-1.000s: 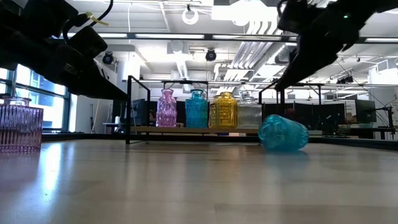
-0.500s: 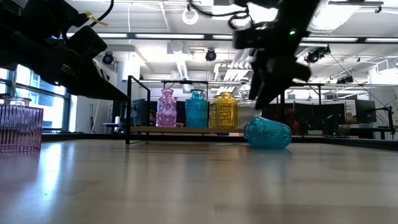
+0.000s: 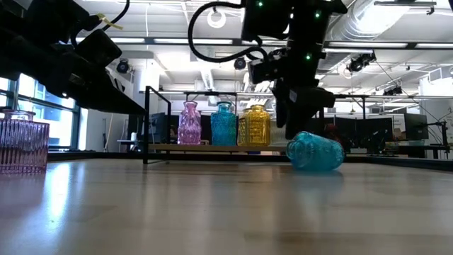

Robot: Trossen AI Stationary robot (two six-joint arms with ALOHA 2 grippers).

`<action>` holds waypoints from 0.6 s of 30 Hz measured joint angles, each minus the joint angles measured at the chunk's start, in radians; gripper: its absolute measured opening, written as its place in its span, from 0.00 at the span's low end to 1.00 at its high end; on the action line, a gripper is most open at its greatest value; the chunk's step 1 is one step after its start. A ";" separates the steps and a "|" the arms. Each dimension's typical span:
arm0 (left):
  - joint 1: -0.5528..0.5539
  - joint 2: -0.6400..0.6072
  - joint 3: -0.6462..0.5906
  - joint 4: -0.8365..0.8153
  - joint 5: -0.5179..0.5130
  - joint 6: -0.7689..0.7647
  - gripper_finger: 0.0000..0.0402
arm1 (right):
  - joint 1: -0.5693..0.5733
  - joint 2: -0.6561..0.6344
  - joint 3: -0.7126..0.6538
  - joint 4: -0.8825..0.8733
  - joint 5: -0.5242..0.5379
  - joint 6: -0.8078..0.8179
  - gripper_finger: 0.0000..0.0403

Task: Sort vases onto shelf
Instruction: Put the blue vase on the shelf aligned with the other blue vase

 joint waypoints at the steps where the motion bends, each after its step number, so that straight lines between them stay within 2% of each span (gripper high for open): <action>1: 0.000 0.000 0.000 0.000 0.000 0.001 0.00 | -0.004 0.000 0.000 -0.006 -0.004 -0.009 0.64; 7: 0.000 0.000 0.000 0.000 0.001 0.001 0.00 | -0.027 0.001 0.000 -0.030 -0.090 -0.023 0.64; 18: 0.000 0.000 0.000 0.000 0.003 0.007 0.00 | -0.001 0.000 0.000 -0.068 -0.105 -0.046 0.64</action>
